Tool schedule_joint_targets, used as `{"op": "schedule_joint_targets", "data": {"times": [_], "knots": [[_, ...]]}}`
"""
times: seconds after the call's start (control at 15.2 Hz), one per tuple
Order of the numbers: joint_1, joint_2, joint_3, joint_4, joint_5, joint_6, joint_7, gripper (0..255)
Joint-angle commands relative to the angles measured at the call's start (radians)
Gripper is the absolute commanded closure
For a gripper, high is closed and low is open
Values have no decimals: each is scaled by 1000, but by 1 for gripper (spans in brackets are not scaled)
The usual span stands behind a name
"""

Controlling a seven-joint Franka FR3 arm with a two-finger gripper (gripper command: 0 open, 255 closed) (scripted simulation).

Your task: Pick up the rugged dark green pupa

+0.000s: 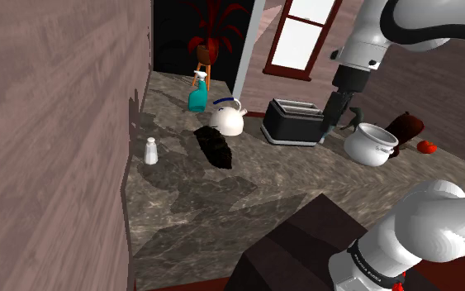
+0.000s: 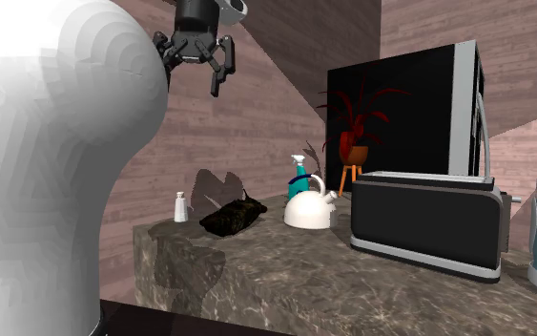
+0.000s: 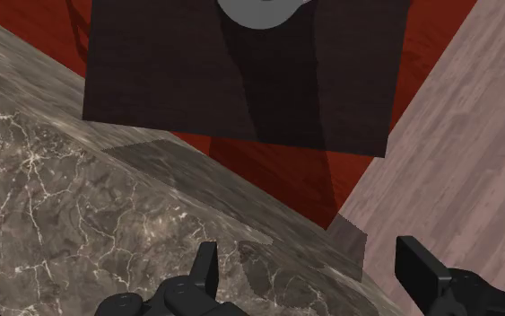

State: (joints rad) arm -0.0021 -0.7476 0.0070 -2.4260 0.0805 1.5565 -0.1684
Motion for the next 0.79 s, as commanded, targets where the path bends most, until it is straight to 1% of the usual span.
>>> {"op": "schedule_joint_targets", "data": {"times": [0.0, 0.33, 0.73], "knots": [[0, 0, 0, 0, 0, 0, 0, 0], [3, 172, 24, 31, 10, 154, 22, 0], [5, 395, 48, 115, 11, 309, 51, 0]]}}
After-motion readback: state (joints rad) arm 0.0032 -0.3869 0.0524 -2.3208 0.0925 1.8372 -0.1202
